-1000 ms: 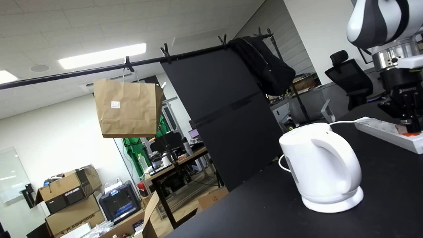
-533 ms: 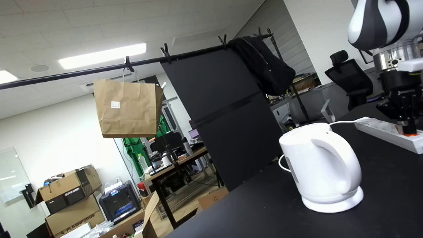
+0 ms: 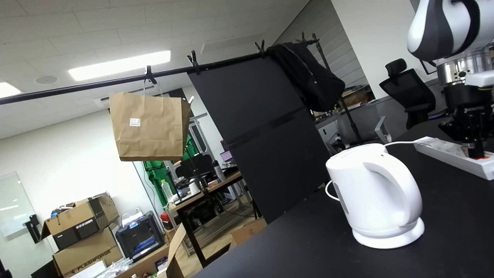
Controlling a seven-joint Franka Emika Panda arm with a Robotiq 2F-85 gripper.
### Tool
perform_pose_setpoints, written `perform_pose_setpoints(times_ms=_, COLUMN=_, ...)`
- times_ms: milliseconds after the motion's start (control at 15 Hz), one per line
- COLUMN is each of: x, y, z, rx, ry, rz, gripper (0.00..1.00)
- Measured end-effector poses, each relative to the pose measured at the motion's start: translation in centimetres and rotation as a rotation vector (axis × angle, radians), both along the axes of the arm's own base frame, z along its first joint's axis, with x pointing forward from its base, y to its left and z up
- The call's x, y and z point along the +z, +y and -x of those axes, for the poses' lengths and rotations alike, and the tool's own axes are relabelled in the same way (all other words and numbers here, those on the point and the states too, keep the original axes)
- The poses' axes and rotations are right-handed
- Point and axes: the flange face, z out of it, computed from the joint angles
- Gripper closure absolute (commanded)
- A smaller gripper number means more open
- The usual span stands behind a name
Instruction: Turn on the electric kettle, turn off the extension cable then turn it back on
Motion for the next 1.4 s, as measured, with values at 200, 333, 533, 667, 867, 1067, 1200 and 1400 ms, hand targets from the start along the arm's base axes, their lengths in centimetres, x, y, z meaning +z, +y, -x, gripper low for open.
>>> perform_pose_setpoints(times_ms=200, x=0.0, y=0.2, z=-0.1, rx=0.017, ry=0.002, rz=0.014, gripper=1.00)
perform_pose_setpoints(times_ms=333, x=0.1, y=0.7, z=-0.3, rx=0.044, ry=0.009, rz=0.047, gripper=1.00)
perform_pose_setpoints(times_ms=533, x=0.4, y=1.8, z=-0.8, rx=0.085, ry=0.023, rz=0.121, gripper=1.00)
perform_pose_setpoints(times_ms=667, x=0.5, y=2.6, z=-1.0, rx=0.107, ry=0.033, rz=0.177, gripper=1.00)
perform_pose_setpoints(times_ms=867, x=0.6, y=3.9, z=-1.3, rx=0.144, ry=0.043, rz=0.256, gripper=1.00)
perform_pose_setpoints(times_ms=1067, x=0.5, y=5.2, z=-1.3, rx=0.188, ry=0.048, rz=0.332, gripper=1.00)
perform_pose_setpoints(times_ms=1200, x=0.5, y=6.0, z=-1.3, rx=0.214, ry=0.049, rz=0.379, gripper=1.00)
perform_pose_setpoints(times_ms=1400, x=0.4, y=7.1, z=-1.0, rx=0.249, ry=0.042, rz=0.439, gripper=1.00)
